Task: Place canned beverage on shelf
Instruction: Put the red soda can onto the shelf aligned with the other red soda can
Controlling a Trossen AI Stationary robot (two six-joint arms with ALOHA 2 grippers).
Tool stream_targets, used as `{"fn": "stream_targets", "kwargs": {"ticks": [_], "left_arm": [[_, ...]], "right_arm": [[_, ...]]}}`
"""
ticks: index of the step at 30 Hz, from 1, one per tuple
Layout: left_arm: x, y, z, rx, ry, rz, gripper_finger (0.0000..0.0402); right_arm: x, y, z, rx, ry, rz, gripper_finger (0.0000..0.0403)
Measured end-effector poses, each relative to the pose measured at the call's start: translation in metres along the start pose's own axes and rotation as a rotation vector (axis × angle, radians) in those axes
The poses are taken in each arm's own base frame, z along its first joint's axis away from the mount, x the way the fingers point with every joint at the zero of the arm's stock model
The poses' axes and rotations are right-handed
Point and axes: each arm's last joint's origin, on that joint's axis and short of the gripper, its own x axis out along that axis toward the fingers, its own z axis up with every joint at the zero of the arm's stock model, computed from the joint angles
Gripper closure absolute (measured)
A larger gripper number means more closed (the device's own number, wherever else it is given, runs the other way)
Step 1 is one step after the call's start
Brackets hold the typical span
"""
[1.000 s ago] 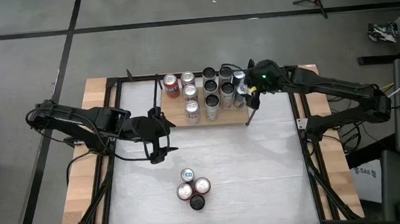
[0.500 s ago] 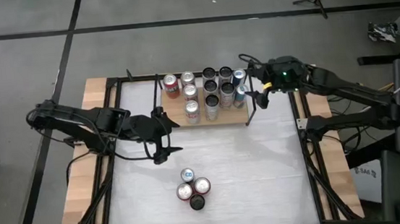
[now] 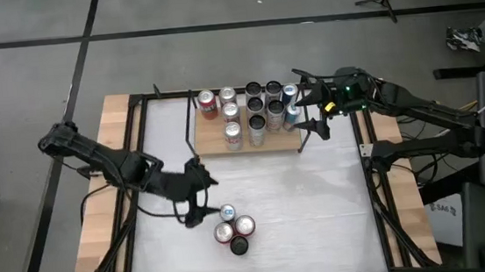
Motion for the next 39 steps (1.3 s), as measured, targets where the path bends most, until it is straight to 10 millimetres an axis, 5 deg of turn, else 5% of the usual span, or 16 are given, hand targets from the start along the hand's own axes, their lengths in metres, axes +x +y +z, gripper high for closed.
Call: {"fn": "stream_targets", "kwargs": {"ticks": [15,39], "left_arm": [[0.041,-0.067,-0.062,-0.157,0.264,-0.021,0.0024],[0.085,-0.074,-0.076,-0.262,0.291,0.048,0.0024]], "right_arm": [[0.006,0.026,0.0,-0.066,0.009,0.134,0.004],[0.016,0.093,-0.009,-0.213,0.058,0.205,0.004]]}}
